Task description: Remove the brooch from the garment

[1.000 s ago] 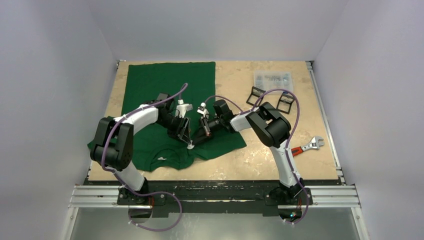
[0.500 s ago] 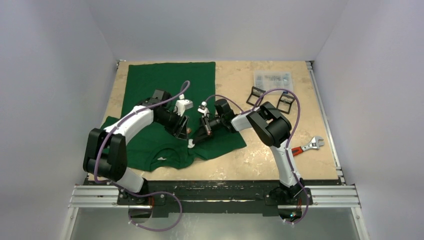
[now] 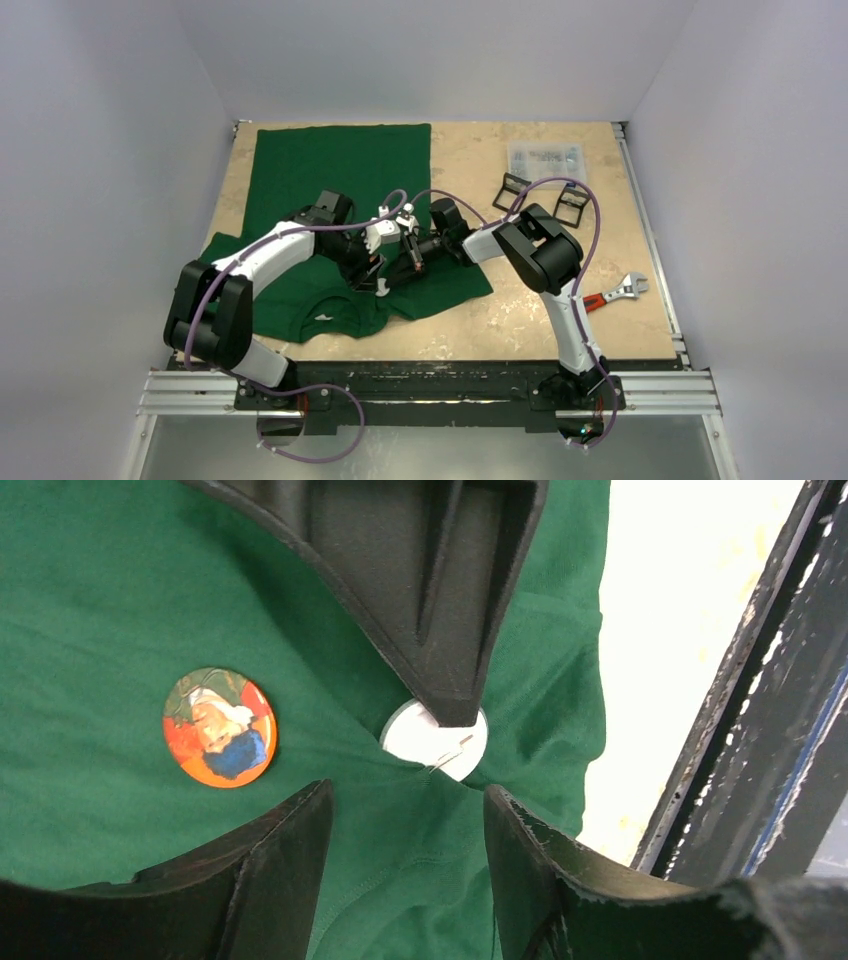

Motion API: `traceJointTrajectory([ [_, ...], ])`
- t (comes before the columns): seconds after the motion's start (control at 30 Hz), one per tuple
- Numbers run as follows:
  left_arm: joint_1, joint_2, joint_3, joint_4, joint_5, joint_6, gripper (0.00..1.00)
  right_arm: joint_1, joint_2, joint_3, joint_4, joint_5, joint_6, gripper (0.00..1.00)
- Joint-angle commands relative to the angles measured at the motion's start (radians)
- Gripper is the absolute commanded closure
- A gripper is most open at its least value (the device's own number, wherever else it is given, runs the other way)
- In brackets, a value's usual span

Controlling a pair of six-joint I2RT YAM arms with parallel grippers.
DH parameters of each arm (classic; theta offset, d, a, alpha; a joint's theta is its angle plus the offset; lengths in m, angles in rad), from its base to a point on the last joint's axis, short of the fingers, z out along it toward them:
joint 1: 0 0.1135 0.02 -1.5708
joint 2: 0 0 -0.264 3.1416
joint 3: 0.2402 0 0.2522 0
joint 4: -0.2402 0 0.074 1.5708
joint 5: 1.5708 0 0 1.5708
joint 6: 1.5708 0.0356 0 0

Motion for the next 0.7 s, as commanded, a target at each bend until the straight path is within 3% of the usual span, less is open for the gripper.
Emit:
traceJointTrajectory([
  [0.0, -0.027, -0.028, -0.035, 0.076, 0.020, 0.084, 0.43, -0.002, -0.036, -0.007, 0.045, -0.037, 0.003, 1.00],
  [0.67, -0.059, 0.019, -0.015, 0.075, -0.019, 0.115, 0.52, -0.001, -0.037, -0.044, 0.249, -0.048, 0.128, 1.00],
])
